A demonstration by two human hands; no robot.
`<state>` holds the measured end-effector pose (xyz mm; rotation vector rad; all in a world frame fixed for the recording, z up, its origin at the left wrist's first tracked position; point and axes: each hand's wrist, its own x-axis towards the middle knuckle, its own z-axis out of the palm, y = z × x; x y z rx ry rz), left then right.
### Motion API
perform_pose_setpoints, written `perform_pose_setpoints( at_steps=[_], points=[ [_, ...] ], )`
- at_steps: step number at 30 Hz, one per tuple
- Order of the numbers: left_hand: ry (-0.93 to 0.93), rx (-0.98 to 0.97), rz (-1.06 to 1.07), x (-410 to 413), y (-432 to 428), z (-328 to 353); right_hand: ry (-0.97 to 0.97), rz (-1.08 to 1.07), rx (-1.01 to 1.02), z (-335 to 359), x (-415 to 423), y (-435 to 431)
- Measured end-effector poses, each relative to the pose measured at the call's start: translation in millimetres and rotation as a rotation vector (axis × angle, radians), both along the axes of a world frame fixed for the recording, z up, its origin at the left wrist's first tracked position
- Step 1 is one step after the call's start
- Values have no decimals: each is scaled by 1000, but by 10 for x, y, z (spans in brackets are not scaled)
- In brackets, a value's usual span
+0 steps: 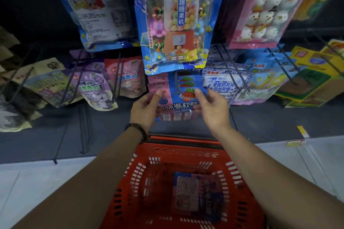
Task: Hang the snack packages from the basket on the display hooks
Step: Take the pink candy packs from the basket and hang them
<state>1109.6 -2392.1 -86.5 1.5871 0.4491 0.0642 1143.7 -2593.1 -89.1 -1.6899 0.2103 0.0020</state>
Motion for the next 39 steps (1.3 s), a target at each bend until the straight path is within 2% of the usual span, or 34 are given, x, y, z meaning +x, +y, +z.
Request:
perform_pose_setpoints(
  at_steps=[8,19,22,24,26,28,30,32,35,37,39],
  points=[
    [53,3,96,85,-44,24,107,18,-83,18,117,44],
    [201,137,121,242,-74,124,119,2,-183,8,300,69],
    [209,153,147,221,11,-46,113,-10,-274,72,116,-46],
    [280,167,161,48,25,-98,95,-21,-367,60,-113,-194],
    [327,168,32,-286,-77,35,38,-8,-480,-79,-390,-365],
    [342,211,-168,-655,-258,227,75,62,-574,-286,-706,-495],
    [261,397,-388,-944,-357,243,224,164,-651,-591,-970,-592],
    [217,573,-585,-1140,-417,137,460,337,-744,-890,-1197,-612],
    [244,656,-842,-1304,-463,-71,666,586,-879,-1291,-1436,-596],
    [309,682,-946,-1317,-482,-187,695,668,-936,-1488,-1519,-577],
    [362,755,-1064,-1261,-535,-313,626,717,-984,-1678,-1489,-601]
  ],
)
